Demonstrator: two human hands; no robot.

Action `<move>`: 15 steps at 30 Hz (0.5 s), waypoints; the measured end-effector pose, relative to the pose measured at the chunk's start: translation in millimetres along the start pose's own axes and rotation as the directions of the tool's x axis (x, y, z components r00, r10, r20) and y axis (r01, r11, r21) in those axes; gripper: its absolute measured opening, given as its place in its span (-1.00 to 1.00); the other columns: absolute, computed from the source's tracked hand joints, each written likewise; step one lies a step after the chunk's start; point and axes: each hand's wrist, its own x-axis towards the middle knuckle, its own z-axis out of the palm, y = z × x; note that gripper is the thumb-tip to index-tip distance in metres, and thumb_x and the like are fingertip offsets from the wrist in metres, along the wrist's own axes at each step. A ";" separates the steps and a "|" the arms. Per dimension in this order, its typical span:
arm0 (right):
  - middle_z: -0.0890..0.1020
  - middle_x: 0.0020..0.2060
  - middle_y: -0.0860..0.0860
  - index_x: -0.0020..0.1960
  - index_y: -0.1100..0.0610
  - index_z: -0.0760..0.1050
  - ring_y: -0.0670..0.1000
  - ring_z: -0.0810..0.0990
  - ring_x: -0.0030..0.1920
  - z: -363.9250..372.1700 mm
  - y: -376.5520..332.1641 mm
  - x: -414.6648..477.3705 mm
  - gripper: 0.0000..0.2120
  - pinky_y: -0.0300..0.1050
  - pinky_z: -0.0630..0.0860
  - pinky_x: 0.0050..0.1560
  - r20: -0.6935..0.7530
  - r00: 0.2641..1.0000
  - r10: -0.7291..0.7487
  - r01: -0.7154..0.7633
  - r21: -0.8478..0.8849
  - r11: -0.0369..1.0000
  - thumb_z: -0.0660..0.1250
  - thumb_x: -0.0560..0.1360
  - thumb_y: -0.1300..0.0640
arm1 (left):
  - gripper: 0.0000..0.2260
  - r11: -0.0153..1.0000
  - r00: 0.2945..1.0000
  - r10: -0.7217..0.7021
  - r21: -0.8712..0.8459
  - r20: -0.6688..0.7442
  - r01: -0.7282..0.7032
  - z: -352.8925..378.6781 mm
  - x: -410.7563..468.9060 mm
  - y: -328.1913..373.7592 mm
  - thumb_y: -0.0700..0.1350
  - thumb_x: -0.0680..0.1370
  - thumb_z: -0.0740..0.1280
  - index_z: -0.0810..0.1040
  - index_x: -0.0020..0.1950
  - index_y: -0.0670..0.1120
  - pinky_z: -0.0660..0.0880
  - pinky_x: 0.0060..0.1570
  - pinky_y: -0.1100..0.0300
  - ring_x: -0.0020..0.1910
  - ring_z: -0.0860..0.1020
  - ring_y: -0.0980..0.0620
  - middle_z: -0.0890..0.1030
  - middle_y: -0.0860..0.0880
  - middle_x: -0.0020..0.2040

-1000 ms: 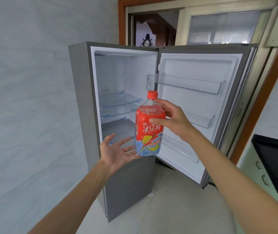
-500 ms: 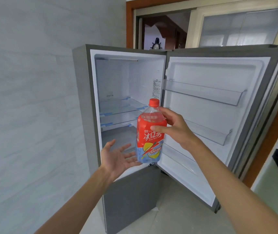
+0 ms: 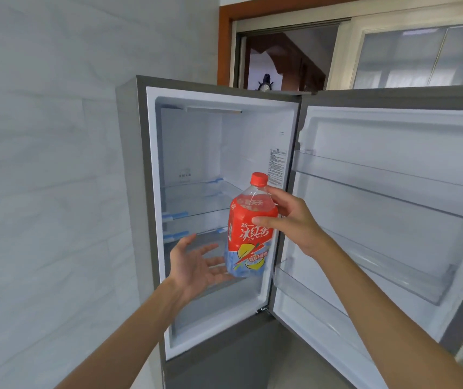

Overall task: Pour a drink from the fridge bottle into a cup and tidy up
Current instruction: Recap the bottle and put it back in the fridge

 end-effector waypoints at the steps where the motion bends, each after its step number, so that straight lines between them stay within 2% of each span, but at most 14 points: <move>1: 0.66 0.16 -0.04 0.35 -0.05 0.50 0.03 0.63 0.18 1.7 3.7 12.3 -0.36 0.11 0.60 0.17 -0.005 1.000 -0.006 0.006 -0.006 1.000 0.61 0.32 0.11 | -0.37 1.000 1.000 -0.001 0.002 0.010 0.001 -2.4 11.2 7.7 0.20 0.56 0.13 0.31 0.48 -0.21 0.45 0.15 -0.39 0.21 0.51 -0.46 0.45 -0.42 0.32; 5: 0.66 0.14 -0.06 0.33 -0.08 0.50 -0.01 0.63 0.16 5.3 16.7 57.4 -0.39 0.06 0.62 0.14 -0.018 1.000 -0.011 0.011 -0.028 1.000 0.60 0.34 0.15 | -0.37 1.000 1.000 0.001 -0.009 0.017 -0.001 -8.4 49.8 34.7 0.19 0.57 0.11 0.35 0.44 -0.26 0.40 0.19 -0.38 0.25 0.48 -0.46 0.45 -0.43 0.34; 10: 0.66 0.14 -0.06 0.34 -0.01 0.48 -0.02 0.64 0.14 5.9 27.9 99.9 -0.41 -0.07 0.65 0.05 -0.028 0.999 -0.045 0.044 -0.049 0.998 0.58 0.36 0.17 | -0.40 0.999 1.000 0.027 -0.021 0.007 -0.027 -17.6 90.9 58.6 0.16 0.58 0.14 0.33 0.43 -0.27 0.46 0.08 -0.34 0.25 0.49 -0.41 0.46 -0.37 0.34; 15: 0.65 0.16 -0.08 0.34 -0.02 0.48 -0.05 0.64 0.13 9.7 39.5 134.7 -0.42 -0.10 0.65 0.03 -0.027 0.998 -0.055 0.053 -0.078 0.996 0.57 0.37 0.14 | -0.42 0.999 1.000 0.014 -0.049 0.016 -0.014 -26.9 120.2 74.0 0.16 0.57 0.16 0.32 0.44 -0.23 0.39 0.23 -0.37 0.27 0.48 -0.43 0.43 -0.39 0.36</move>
